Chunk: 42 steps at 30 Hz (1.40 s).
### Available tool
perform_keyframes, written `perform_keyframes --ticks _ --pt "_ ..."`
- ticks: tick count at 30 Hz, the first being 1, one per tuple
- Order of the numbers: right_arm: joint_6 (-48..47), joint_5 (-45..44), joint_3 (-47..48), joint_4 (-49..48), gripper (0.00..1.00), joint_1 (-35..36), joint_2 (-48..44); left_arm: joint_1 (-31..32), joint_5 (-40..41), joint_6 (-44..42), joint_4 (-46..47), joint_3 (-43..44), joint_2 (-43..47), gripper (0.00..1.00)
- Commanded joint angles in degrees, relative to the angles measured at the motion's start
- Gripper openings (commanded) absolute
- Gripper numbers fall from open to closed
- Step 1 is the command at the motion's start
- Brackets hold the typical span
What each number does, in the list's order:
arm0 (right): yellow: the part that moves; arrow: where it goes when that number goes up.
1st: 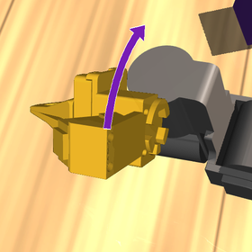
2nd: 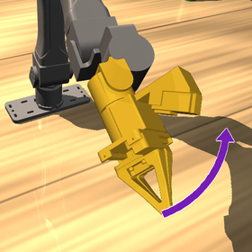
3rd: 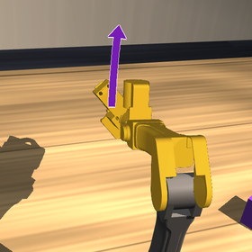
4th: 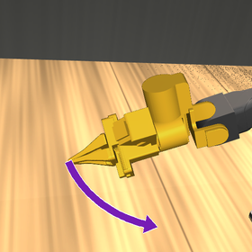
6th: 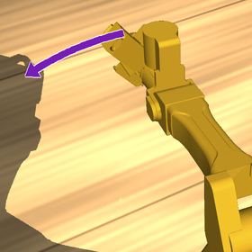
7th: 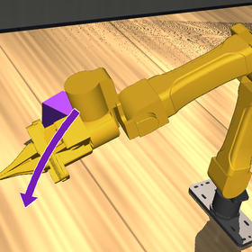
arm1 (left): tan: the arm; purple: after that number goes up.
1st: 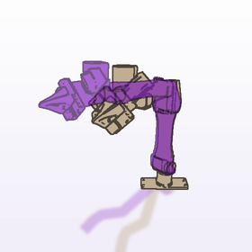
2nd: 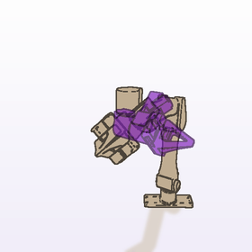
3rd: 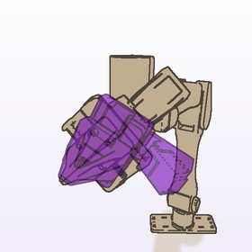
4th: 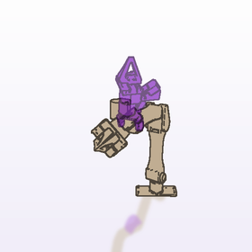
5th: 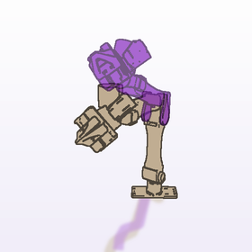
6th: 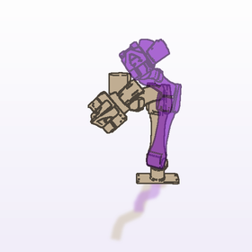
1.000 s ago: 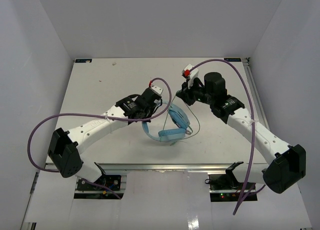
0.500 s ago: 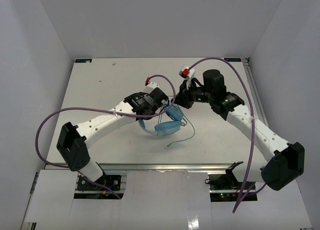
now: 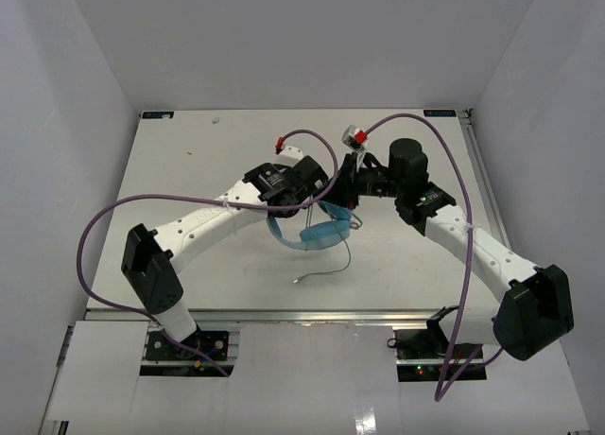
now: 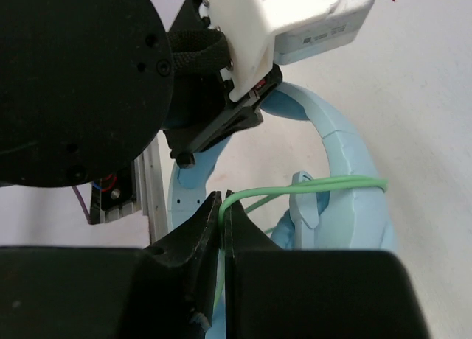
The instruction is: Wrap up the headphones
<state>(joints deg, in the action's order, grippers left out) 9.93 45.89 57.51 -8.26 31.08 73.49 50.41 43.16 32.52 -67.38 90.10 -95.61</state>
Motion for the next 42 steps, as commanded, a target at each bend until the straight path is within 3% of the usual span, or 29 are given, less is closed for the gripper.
perform_keyframes --ticks 1,10,19,27,36,42 --pt "7.9 16.2 -0.3 -17.0 0.09 1.5 -4.4 -2.3 1.1 3.8 0.5 4.2 2.3 0.0" --pt "17.2 20.3 -3.1 -29.8 0.17 2.0 -4.6 -2.5 -2.4 3.8 0.6 7.9 3.5 0.0" --pt "15.8 19.5 -2.2 -26.9 0.16 4.8 -5.8 -3.9 -2.8 4.6 0.5 9.3 3.1 0.0" --pt "10.1 16.5 -2.9 -20.7 0.15 8.7 -7.2 -7.1 -8.3 3.6 6.2 8.3 7.1 0.0" --pt "5.7 10.4 -8.6 -17.1 0.13 14.3 -11.4 -10.7 -13.3 6.6 9.8 6.4 10.3 0.0" --pt "4.6 3.3 -15.5 -20.2 0.08 17.2 -13.9 -12.2 -16.2 8.1 12.4 4.7 13.1 0.0"
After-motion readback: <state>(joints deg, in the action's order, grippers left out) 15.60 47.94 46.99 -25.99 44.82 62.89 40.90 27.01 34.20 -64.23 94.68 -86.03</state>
